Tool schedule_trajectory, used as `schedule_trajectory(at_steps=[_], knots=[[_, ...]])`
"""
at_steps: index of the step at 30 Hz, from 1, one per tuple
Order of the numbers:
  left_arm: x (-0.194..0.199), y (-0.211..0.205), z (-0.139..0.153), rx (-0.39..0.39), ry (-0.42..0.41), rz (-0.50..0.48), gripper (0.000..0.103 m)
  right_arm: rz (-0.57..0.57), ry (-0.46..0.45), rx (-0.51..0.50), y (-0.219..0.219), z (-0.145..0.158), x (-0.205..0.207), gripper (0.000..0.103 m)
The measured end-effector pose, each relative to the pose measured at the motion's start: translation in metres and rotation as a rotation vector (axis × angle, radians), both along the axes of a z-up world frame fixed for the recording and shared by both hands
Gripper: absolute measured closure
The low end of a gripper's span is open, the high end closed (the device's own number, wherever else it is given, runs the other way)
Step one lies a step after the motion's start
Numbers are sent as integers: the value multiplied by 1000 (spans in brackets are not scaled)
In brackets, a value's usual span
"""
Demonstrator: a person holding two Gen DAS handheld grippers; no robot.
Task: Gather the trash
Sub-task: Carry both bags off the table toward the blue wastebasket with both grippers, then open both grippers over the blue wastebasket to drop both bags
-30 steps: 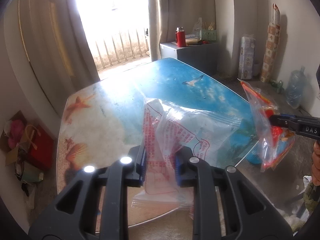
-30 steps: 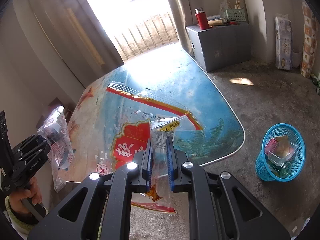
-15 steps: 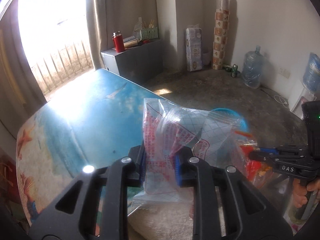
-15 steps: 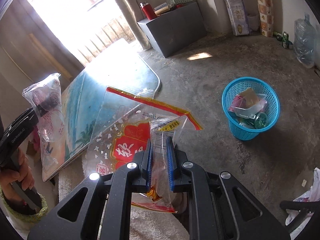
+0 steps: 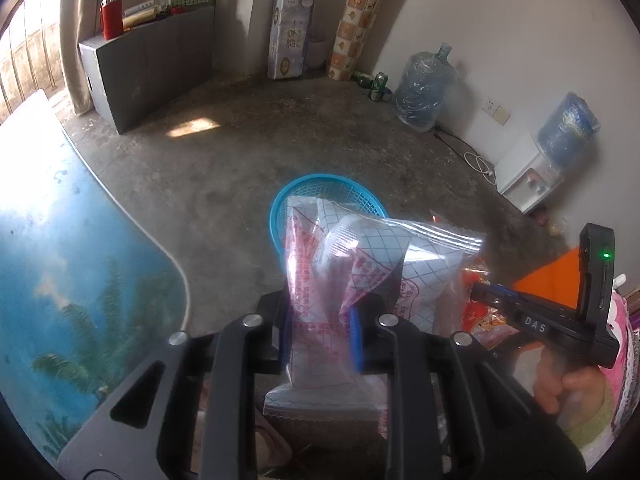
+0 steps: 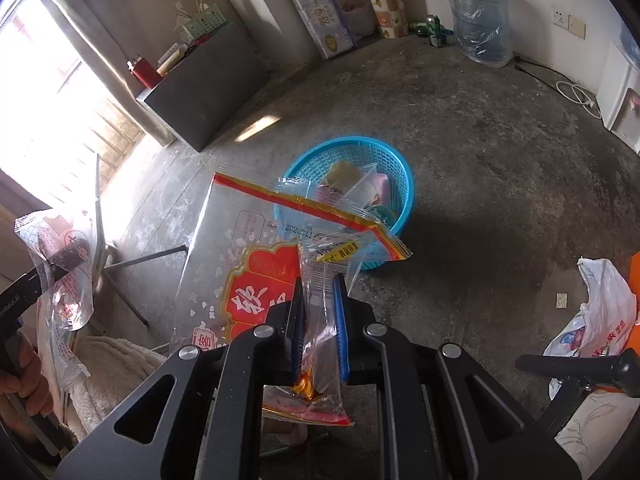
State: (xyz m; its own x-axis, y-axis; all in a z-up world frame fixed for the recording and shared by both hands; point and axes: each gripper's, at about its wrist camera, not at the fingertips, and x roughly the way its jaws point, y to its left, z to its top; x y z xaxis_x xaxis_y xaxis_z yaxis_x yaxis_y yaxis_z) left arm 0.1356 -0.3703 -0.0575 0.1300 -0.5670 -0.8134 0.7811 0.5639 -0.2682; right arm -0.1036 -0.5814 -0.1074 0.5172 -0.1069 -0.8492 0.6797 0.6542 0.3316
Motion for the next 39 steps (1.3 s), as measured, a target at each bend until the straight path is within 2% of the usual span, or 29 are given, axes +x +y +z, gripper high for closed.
schedule_trajectory(at_steps=[5,10,14,19,21,25,27,31,35,39], knots=[[25,-61,-54,60,84,13,83,-83,13,65,-41,-35,11,89],[61,-116,-102,91,177,65,82,-115,45,79,-74,-66,39,89],[84,-155,-133,120,197,92,81,-123,84,69,-98,-90,67,89],[110,-181,-165,145,237,135,76,-138,134,63,-124,-120,100,88],[118,-189,-174,154,225,149,76,-139,142,65,-132,-128,111,87],[127,-195,-193,151,230,170,53,-139,169,47,-145,-144,130,79],[129,-196,-202,161,246,170,46,-140,184,50,-151,-153,135,76],[129,-192,-212,144,294,174,41,-136,182,42,-159,-159,136,60],[127,-194,-210,122,299,154,34,-130,163,23,-158,-157,134,46],[126,-194,-207,95,334,153,29,-157,142,33,-161,-154,125,45]])
